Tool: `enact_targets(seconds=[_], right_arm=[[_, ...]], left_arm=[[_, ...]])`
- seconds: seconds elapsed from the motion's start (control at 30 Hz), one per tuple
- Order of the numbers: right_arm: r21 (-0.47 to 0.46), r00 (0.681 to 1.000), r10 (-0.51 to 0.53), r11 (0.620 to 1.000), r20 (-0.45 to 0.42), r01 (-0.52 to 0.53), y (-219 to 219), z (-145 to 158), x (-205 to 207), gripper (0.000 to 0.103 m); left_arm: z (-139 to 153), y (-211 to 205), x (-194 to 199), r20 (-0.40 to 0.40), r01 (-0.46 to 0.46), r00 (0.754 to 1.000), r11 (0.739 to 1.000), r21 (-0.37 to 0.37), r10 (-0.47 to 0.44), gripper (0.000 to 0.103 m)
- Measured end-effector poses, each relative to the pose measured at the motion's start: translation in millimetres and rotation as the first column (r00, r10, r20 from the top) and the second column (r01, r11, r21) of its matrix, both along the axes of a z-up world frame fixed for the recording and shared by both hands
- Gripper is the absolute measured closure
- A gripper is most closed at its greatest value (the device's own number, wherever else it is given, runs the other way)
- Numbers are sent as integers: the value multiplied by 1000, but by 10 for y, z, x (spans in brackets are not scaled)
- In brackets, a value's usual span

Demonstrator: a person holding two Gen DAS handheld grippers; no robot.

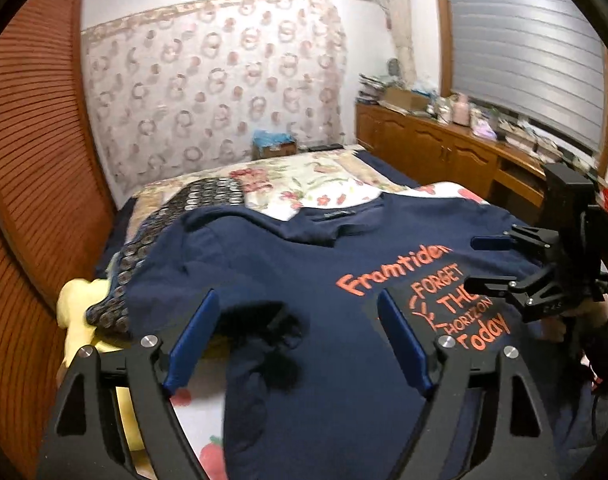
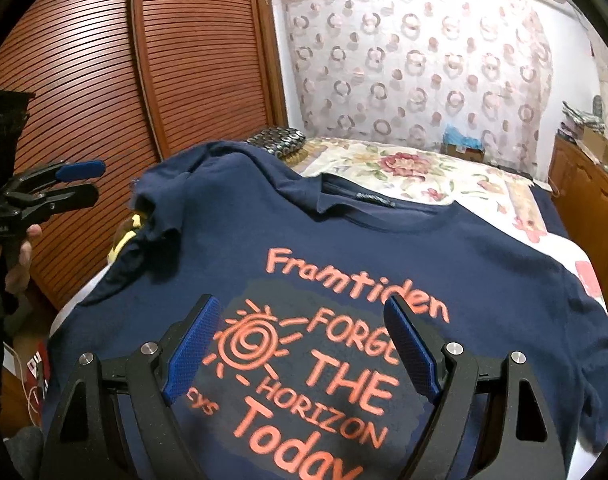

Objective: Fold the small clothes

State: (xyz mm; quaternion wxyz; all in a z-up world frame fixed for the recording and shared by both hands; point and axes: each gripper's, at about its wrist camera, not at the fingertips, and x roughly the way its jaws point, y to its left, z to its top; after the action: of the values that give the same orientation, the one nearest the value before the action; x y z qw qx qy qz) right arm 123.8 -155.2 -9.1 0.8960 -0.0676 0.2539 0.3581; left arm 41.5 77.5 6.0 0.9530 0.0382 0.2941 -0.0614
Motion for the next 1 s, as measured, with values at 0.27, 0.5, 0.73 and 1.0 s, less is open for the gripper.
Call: enact_targets(seconds=[0.27,0.5,0.73,1.0], right_arm=[[0,989,134,991,67,-134,506,183,137,21],[-30,950,285,959,127,-283,1357,316,295,33],[-121,903,422,903,77,-412,2240,201,433,43],[-245,898,440,869,-17,-431,2769,-18,781,85]], left_arm=[[-77,484,-199,28,-144,989,988,-55,145,21],[-176,753,-333,44,-223,973,973,-65,226,21],[-245,916,-439,37,-260,964,963,-69,263,21],[-315,1011,-538,26,-275,960,958,-80,277,21]])
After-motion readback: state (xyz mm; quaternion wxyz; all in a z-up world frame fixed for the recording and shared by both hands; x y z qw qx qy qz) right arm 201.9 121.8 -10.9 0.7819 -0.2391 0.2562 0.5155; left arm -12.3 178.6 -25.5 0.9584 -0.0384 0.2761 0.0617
